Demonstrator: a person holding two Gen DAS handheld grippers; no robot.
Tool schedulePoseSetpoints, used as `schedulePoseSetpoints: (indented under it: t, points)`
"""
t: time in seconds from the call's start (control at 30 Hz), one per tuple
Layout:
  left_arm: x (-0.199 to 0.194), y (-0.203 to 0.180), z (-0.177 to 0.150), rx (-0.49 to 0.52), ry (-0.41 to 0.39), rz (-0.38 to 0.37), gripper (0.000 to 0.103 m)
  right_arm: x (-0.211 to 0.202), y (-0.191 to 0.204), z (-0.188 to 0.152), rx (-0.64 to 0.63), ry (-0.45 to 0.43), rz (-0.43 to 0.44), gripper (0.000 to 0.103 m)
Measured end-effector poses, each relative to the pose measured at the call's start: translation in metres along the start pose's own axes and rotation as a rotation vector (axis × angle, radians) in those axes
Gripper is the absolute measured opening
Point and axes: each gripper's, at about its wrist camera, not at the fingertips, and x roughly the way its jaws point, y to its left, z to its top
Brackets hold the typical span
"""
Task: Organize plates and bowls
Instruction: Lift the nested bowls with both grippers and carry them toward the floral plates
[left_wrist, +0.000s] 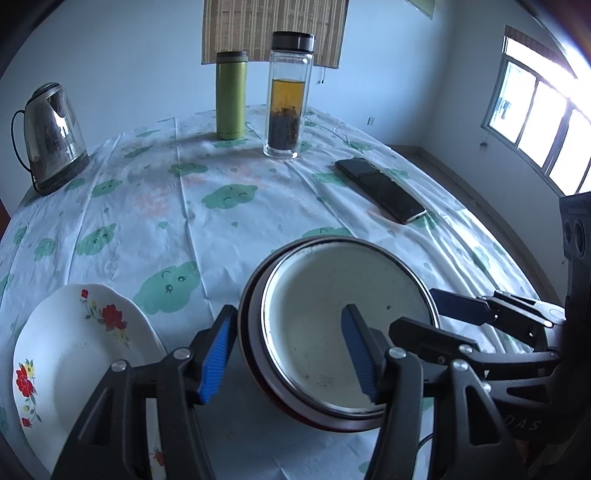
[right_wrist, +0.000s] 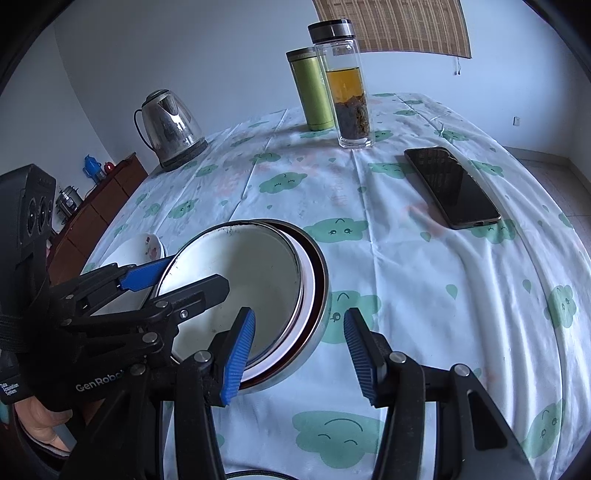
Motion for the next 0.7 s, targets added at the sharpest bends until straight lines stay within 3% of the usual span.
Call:
schedulePoseSetpoints:
  t: [0.7]
  points:
    - [0.0076,0.0042,-0.0032,-0.014,0.036,0.011,0.057,-0.0004,0.0073,-0.005,-0.006,-0.016,-0.004,0.05]
